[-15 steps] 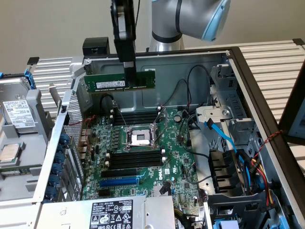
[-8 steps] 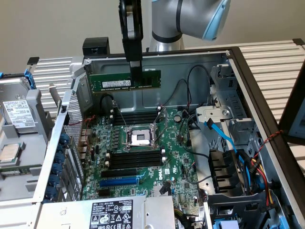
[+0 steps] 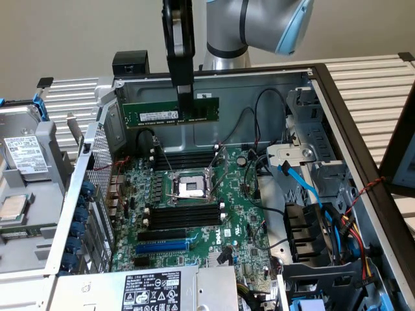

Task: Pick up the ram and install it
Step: 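Insert the ram into the slot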

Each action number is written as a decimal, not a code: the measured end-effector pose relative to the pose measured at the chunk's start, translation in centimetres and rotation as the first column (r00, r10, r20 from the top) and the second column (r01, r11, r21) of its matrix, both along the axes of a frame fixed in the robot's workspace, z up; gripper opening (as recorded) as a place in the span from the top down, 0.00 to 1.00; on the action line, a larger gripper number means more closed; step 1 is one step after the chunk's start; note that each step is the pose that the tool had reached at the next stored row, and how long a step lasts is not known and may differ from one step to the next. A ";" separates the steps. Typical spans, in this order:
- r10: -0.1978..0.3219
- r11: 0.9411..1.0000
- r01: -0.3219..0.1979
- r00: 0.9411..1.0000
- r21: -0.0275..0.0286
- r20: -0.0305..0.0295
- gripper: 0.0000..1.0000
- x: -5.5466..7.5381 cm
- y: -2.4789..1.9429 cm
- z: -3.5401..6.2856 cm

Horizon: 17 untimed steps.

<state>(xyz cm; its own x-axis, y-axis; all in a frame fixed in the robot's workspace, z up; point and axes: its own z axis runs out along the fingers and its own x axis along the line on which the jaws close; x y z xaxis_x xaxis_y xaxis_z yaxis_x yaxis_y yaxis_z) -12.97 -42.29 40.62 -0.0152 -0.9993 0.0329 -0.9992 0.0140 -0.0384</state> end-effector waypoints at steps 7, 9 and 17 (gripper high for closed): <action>-0.003 1.000 0.003 1.000 0.001 0.000 0.88 0.2 0.00 -1.59; -0.006 1.000 0.006 1.000 0.002 0.000 0.88 0.5 0.00 -1.94; -0.021 1.000 0.021 1.000 0.005 0.000 0.88 1.6 0.12 -3.41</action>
<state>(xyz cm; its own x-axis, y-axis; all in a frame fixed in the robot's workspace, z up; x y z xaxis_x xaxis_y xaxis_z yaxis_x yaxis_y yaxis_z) -11.33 -42.17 37.20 -0.0358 -0.9990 0.0277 -0.9987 0.0348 -0.0382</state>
